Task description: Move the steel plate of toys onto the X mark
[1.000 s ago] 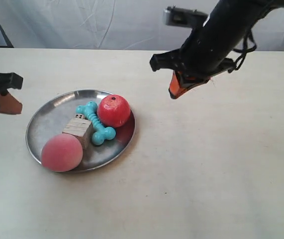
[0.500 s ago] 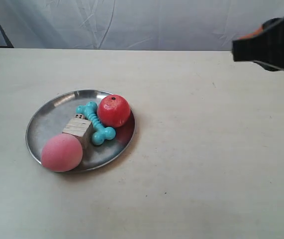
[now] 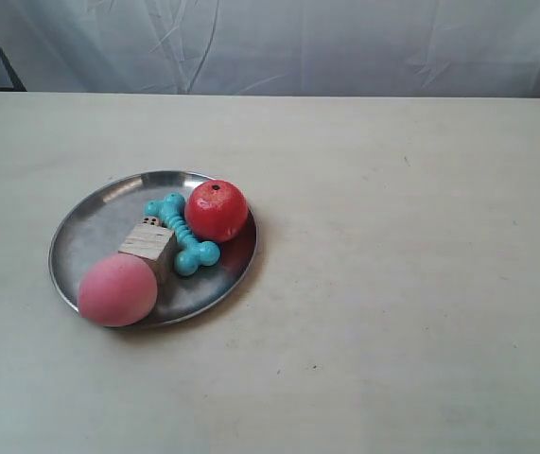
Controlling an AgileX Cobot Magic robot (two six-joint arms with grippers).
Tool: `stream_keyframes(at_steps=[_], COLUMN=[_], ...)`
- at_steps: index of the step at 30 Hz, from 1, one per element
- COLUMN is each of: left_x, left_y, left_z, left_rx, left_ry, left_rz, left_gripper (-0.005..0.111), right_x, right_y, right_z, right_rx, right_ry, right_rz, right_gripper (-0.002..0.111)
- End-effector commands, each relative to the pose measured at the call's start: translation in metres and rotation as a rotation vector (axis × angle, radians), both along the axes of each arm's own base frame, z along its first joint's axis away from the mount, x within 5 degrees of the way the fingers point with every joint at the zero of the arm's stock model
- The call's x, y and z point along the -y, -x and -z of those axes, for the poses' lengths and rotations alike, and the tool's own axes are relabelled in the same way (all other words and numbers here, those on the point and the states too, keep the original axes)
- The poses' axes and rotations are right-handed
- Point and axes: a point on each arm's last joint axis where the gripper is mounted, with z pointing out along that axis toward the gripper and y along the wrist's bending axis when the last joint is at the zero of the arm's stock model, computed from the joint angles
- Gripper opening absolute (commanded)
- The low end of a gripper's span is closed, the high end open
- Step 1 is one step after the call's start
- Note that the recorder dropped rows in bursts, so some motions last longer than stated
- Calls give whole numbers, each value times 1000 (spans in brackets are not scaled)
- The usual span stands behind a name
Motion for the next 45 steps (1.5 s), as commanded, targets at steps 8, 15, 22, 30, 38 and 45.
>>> stream_keyframes(at_steps=[8,15,22,30,38,45], left_x=[18,21,21,21,21,21], left_y=[40,43,43,42,42,42], left_z=[27,29,30,30,30,30], left_rx=[-171,-222,-225,-226,-226,-226], left_ry=[-112,-64,-68,-72,-72,-72], left_rz=[222,264,264,261,261,261], left_gripper=[0,0,0,0,0,0], right_x=[4,7,24,26,25,23], right_y=[21,29,62,40,34,36], right_z=[8,6,22,96,145,149], right_rx=[-53,-28,259,77,-111,-157], right_ry=[32,17,-103,-76,-37,-54], right_rz=[-30,-18,222,282,272,254], right_gripper=[0,0,0,0,0,0])
